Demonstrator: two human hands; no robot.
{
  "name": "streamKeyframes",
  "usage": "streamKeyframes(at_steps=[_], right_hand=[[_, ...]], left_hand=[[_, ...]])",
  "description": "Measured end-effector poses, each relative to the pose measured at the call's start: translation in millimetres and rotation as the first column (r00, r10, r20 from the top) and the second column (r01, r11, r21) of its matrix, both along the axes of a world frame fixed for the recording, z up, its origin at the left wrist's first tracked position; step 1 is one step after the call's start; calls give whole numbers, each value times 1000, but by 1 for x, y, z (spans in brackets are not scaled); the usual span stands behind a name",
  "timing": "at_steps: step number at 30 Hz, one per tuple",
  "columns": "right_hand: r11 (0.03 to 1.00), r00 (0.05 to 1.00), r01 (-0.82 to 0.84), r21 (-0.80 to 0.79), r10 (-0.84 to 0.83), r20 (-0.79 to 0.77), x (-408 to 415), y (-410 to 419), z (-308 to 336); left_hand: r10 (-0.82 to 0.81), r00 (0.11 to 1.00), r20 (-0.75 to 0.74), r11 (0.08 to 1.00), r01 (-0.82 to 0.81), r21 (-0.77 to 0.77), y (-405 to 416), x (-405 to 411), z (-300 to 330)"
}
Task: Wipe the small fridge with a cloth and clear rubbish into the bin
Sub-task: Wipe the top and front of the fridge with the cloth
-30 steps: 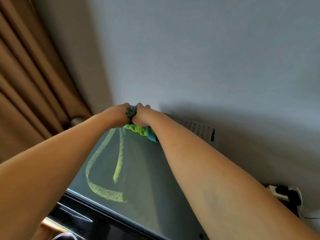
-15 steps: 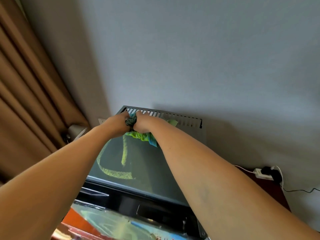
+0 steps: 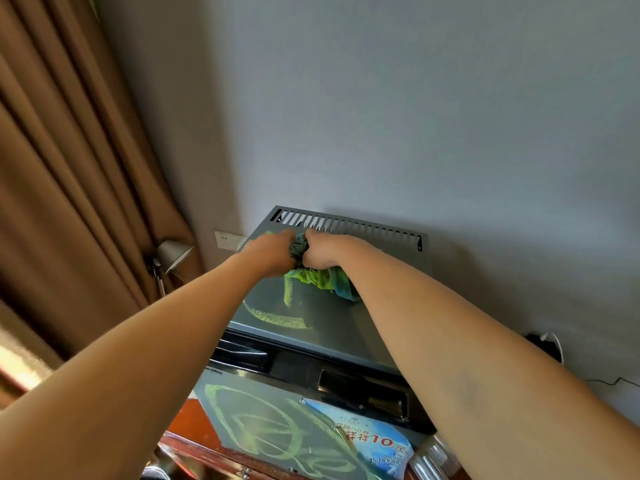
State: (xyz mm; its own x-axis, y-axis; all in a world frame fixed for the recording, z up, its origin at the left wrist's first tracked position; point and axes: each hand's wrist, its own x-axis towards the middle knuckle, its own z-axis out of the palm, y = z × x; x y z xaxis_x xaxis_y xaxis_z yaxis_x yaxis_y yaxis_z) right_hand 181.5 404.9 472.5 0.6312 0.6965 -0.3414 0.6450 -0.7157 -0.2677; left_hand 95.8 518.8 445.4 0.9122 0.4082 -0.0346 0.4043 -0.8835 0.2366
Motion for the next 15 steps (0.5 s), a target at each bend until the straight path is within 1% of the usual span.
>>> streamKeyframes(at_steps=[2, 7, 15], right_hand=[[1000, 1000, -14, -16, 14, 2, 5, 4, 4], [995, 996, -76, -60, 79, 38, 22, 27, 7], [994, 993, -111, -8, 111, 42, 59, 72, 4]], left_hand=[[13, 1000, 5, 999, -13, 41, 6, 2, -3], [65, 998, 13, 998, -65, -19, 29, 19, -6], [127, 992, -2, 992, -127, -23, 70, 52, -2]])
